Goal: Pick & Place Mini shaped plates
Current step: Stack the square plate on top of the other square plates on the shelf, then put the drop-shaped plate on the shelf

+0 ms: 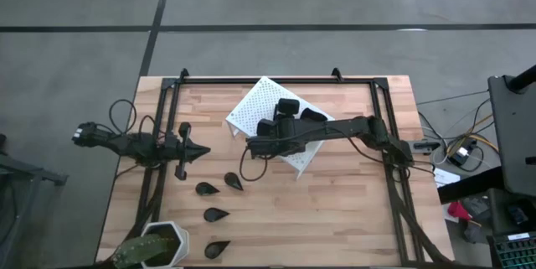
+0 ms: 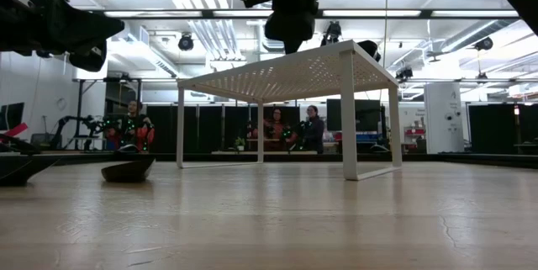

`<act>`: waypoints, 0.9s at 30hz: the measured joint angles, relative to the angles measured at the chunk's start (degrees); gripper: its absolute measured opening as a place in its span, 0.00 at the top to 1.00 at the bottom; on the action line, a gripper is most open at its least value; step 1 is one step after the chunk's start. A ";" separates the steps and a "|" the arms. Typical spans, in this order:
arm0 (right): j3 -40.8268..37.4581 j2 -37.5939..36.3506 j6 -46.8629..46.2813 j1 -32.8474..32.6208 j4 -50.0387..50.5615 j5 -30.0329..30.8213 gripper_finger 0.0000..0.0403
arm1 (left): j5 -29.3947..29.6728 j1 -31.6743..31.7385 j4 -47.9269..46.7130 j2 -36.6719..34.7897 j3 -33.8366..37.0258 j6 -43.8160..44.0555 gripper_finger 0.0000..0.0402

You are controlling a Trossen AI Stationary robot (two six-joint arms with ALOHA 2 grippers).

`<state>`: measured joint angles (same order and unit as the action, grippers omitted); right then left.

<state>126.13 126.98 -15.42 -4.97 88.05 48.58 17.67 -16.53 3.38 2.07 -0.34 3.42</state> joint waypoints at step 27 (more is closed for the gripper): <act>-0.04 -2.74 -1.76 -9.44 -1.75 0.45 0.93 | 0.00 0.04 0.01 0.00 0.00 -0.01 1.00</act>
<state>126.08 124.24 -17.18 -14.41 86.30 49.03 17.67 -16.49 3.39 2.07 -0.34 3.41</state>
